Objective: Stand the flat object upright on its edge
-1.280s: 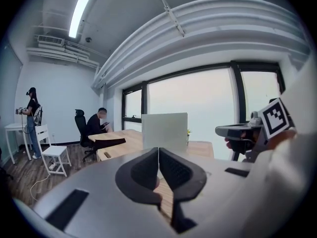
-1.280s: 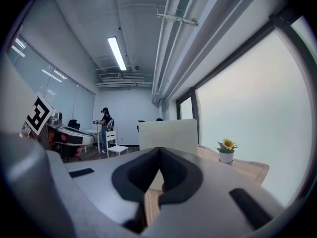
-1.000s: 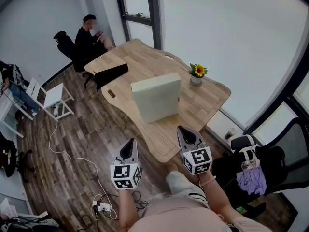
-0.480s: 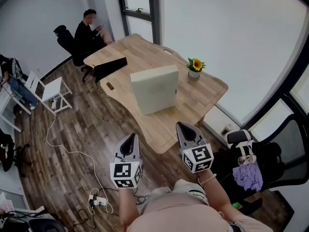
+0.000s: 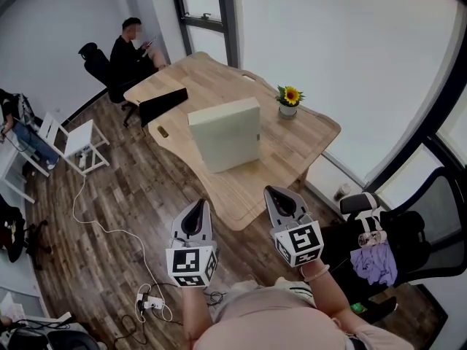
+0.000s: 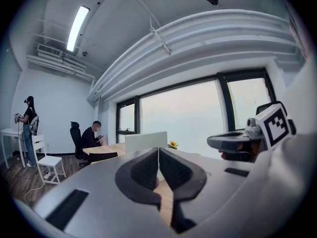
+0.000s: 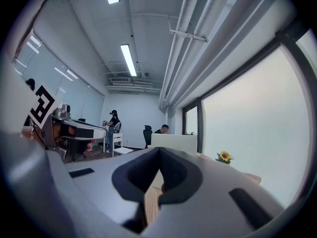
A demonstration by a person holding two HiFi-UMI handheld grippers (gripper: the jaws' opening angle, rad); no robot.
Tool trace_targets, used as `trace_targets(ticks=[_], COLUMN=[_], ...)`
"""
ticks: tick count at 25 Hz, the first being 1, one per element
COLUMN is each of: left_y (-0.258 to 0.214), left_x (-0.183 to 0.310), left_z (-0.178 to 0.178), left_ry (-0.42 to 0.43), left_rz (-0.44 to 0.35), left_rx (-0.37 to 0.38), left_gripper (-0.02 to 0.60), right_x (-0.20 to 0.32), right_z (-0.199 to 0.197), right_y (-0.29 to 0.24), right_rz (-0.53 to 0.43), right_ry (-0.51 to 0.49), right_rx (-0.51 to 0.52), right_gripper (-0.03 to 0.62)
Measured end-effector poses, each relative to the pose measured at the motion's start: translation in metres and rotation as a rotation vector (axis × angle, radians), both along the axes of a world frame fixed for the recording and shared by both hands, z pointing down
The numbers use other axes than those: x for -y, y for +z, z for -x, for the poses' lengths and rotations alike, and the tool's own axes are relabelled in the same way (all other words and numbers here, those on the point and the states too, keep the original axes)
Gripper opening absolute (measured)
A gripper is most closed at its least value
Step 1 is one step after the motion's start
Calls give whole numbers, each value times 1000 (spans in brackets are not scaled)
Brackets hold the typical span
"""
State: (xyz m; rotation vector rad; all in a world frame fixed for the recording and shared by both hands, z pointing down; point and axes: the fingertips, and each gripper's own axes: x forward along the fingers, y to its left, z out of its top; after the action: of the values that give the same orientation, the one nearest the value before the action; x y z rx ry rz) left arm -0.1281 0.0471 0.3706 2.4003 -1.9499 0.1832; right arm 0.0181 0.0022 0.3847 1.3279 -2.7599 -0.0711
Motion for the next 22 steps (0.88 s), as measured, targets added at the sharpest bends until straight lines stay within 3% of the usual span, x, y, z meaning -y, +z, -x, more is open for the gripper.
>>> trace_targets(ticks=[22], left_y=[-17], left_x=[-31], left_z=[-66], left_ry=[-3], left_rz=[-8], left_rx=[34], left_gripper=[14], right_x=[-33], right_z=[-44], right_y=[-40], right_rz=[-95], right_ry=[-74], right_rx=[27], right_gripper=[0])
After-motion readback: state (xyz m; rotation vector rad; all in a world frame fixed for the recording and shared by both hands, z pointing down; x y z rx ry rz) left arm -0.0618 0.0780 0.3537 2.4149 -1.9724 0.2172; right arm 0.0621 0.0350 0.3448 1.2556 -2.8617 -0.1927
